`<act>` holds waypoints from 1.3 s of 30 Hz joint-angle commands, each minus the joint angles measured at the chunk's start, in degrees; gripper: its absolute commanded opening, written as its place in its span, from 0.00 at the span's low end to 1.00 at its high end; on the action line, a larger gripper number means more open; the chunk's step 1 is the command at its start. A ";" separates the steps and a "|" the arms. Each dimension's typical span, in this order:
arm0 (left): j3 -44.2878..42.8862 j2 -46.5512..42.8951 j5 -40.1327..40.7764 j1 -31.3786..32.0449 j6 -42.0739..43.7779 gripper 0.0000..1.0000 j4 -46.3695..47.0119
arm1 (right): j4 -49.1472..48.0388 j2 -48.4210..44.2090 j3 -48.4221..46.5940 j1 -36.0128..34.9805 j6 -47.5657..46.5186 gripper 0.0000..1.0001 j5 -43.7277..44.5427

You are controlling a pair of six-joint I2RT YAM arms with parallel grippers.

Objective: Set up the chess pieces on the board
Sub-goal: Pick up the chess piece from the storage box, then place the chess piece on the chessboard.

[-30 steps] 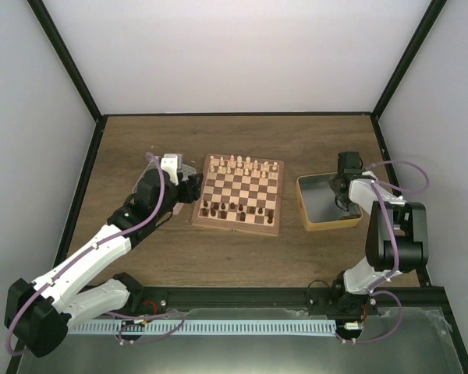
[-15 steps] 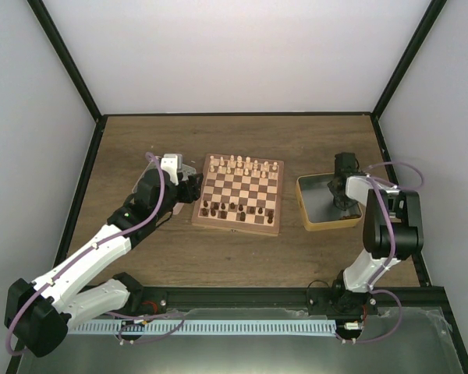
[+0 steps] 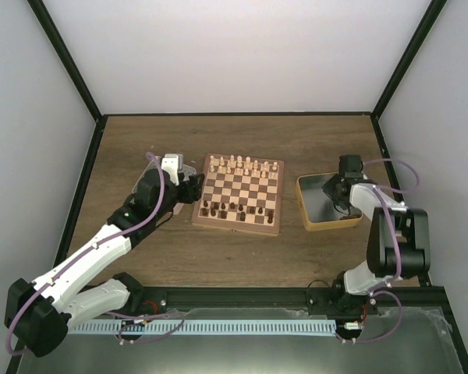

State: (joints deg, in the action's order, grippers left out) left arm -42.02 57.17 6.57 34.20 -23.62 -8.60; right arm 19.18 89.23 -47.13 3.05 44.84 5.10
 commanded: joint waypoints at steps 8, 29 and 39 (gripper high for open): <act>-1.72 0.13 -14.49 -0.19 -3.24 0.76 8.52 | -17.39 -19.92 2.73 -7.22 -17.87 0.04 -54.16; -3.72 7.76 -38.53 -0.27 -31.01 0.62 24.03 | -10.66 -4.18 -19.75 -31.12 -42.16 0.04 -72.32; -2.98 10.41 -37.11 -0.26 -33.05 0.39 23.70 | -9.96 -3.32 -20.87 -31.63 -42.92 0.04 -73.13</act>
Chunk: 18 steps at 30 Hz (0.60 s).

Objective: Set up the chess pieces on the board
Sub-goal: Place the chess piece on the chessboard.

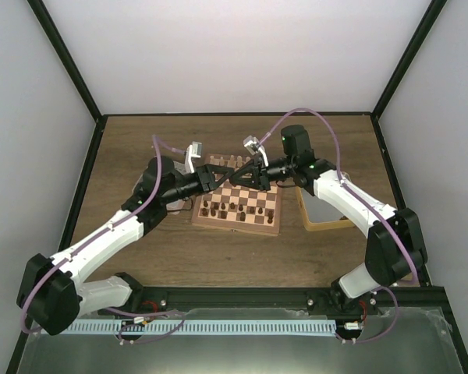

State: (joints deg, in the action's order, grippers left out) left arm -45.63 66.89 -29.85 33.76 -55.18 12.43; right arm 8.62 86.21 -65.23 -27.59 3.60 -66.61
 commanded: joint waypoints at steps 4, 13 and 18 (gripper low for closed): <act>0.48 1.28 -0.98 0.17 -1.97 0.23 3.18 | 0.71 -0.26 -2.97 -1.05 -1.12 0.04 0.03; 0.93 1.01 -0.90 0.19 -1.70 0.05 3.53 | -4.64 -2.61 -0.82 -1.23 5.25 0.20 4.23; 1.15 -1.06 3.13 0.09 -4.30 0.06 4.80 | -28.05 -8.30 11.75 -1.40 28.29 0.52 14.34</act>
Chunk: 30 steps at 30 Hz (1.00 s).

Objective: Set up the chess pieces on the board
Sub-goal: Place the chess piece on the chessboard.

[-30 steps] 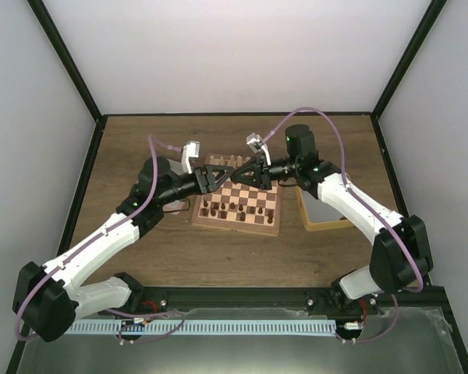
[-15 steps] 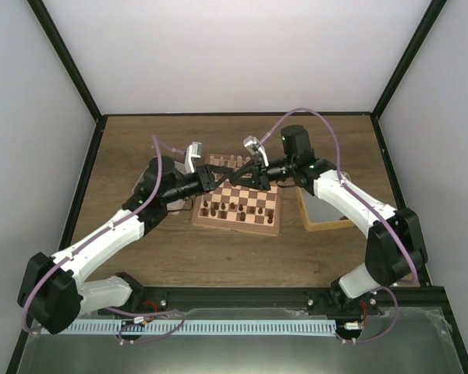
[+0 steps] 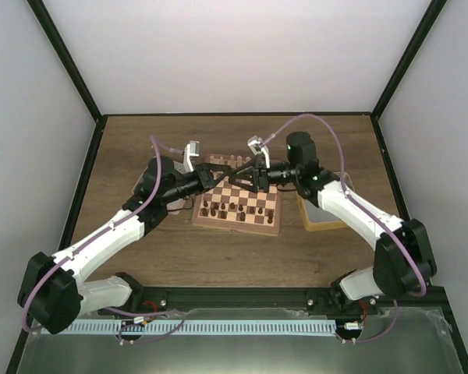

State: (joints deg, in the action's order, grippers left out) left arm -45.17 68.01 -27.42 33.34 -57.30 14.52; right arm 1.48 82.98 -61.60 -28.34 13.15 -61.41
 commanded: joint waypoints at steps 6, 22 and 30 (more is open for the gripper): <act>2.19 -2.83 4.10 0.17 -10.97 0.08 7.58 | -40.78 -8.82 19.42 -2.58 42.55 0.63 20.49; 6.46 -2.09 9.08 0.05 -26.57 0.06 14.81 | -51.20 -5.13 20.91 -9.07 61.59 0.40 32.70; 7.19 -2.01 9.65 -0.48 -27.71 0.06 15.39 | -48.59 -5.42 20.37 -9.19 60.69 0.20 32.61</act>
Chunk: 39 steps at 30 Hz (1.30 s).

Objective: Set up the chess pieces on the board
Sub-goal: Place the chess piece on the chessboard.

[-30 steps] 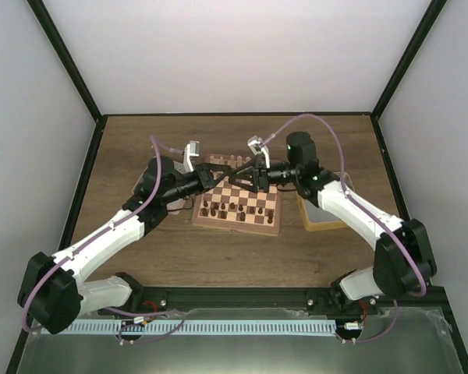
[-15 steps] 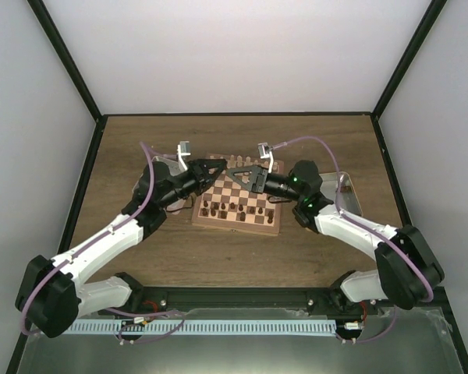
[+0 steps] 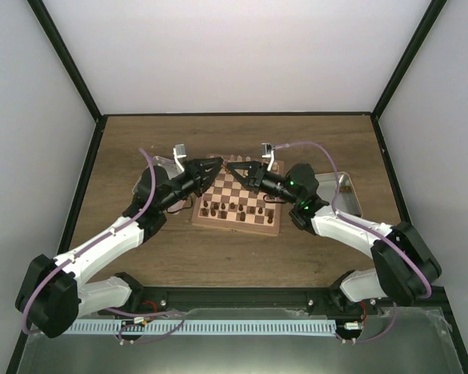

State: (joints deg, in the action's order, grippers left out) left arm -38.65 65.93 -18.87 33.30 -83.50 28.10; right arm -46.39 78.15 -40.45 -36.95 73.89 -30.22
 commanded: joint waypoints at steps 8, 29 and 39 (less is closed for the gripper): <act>1.96 0.33 1.71 -0.56 -3.25 0.07 2.85 | 3.42 -0.27 -1.59 -0.97 -2.17 0.31 -0.74; 4.48 -0.68 0.49 -0.78 -5.71 0.17 3.06 | 14.37 -2.65 -2.90 -2.48 -6.16 0.05 5.74; 0.45 -7.63 10.52 -0.82 22.12 0.66 -26.50 | 62.95 -4.35 -15.90 1.18 -28.83 0.01 7.73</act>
State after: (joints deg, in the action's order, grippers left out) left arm -37.32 63.07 -16.34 32.71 -74.83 15.68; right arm -9.74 75.66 -50.72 -37.80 57.67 -25.21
